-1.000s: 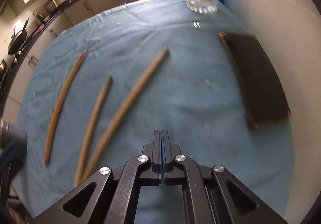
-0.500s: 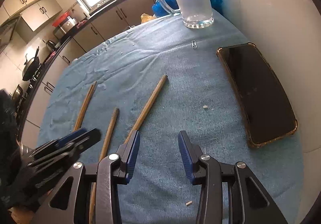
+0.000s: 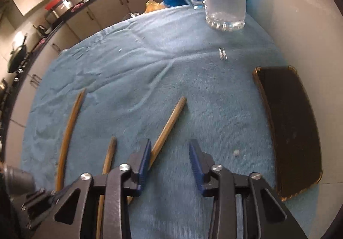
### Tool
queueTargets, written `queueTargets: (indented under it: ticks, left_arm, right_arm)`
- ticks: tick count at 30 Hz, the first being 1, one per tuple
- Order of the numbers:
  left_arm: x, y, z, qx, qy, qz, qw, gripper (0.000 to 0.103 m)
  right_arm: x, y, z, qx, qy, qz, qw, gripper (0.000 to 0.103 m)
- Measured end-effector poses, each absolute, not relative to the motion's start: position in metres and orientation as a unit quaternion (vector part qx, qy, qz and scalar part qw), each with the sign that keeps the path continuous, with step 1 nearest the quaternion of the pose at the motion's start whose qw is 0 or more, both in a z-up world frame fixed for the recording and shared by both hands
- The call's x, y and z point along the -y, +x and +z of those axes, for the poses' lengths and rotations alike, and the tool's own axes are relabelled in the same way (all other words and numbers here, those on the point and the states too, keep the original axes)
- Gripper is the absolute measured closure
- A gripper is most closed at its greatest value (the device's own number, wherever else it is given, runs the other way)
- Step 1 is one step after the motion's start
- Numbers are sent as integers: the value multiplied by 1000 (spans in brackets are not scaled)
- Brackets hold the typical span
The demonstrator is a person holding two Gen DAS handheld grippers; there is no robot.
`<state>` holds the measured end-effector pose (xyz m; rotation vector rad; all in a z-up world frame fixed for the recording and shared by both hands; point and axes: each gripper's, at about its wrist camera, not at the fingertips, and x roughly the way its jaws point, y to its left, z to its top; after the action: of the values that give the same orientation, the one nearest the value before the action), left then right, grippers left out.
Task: Organize utensils
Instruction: 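Grasp one chopstick with the left gripper while the right gripper grasps another, then lift both chopsticks upright and carry them over the grey holder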
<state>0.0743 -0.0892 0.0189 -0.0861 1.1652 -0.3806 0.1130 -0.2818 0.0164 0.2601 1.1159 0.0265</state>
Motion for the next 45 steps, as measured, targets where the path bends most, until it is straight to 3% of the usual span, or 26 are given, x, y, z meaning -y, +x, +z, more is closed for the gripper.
queueTargets:
  ticks: [3, 4, 8, 13, 16, 17, 18, 34, 36, 39, 45]
  left_arm:
    - [95, 76, 29, -527, -56, -189, 826, 102]
    - [98, 77, 30, -525, -57, -193, 827, 100]
    - [106, 86, 30, -525, -56, -190, 827, 85]
    - [118, 100, 19, -542, -38, -176, 821, 85]
    - [132, 98, 17, -535, 2, -172, 827, 85]
    - [135, 95, 18, -533, 23, -169, 829, 88]
    - [136, 95, 17, -533, 35, -165, 829, 93]
    - [106, 107, 15, -555, 3, -166, 815, 96]
    - [109, 107, 15, -555, 14, -170, 814, 96]
    - [104, 102, 16, -561, 9, -178, 809, 96]
    - [79, 76, 38, -525, -30, -178, 832, 96]
  right_arm:
    - [278, 116, 18, -539, 119, 23, 834, 101]
    - [277, 115, 20, -544, 107, 18, 832, 103]
    - [278, 95, 16, -570, 61, 12, 819, 103]
    - [302, 77, 23, -567, 113, 23, 815, 102]
    - [310, 78, 30, -542, 139, 23, 829, 88]
    - [310, 81, 31, -536, 148, 28, 830, 76]
    - [309, 83, 32, -534, 155, 33, 830, 72]
    - [262, 151, 16, -600, 82, 10, 796, 72]
    - [255, 153, 15, -602, 52, -5, 796, 86]
    - [255, 149, 14, -597, 40, -4, 801, 96]
    - [270, 119, 28, -545, 90, 9, 834, 96]
